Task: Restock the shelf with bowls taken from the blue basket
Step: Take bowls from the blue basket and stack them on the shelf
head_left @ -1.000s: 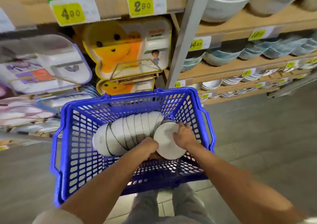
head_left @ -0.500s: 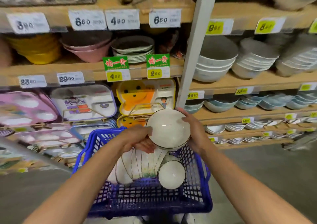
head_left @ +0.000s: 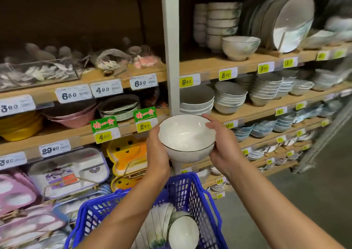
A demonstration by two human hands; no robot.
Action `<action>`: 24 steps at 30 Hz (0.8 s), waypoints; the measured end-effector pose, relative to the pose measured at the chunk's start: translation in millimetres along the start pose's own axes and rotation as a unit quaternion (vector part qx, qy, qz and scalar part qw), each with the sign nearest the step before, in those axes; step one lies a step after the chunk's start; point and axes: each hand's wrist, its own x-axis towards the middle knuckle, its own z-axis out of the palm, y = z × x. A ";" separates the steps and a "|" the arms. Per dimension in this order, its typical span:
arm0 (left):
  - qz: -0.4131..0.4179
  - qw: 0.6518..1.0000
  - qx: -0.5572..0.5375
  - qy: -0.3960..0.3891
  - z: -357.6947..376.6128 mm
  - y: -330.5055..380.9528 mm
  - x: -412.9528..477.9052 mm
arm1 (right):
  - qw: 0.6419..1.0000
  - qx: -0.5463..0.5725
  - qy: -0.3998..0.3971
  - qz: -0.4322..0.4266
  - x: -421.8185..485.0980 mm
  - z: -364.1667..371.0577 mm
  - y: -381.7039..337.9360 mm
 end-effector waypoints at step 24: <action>0.082 0.992 -0.060 -0.071 329.1 -32.3 -44.6 | 0.991 -0.010 0.044 -0.130 60.7 -210.8 -232.1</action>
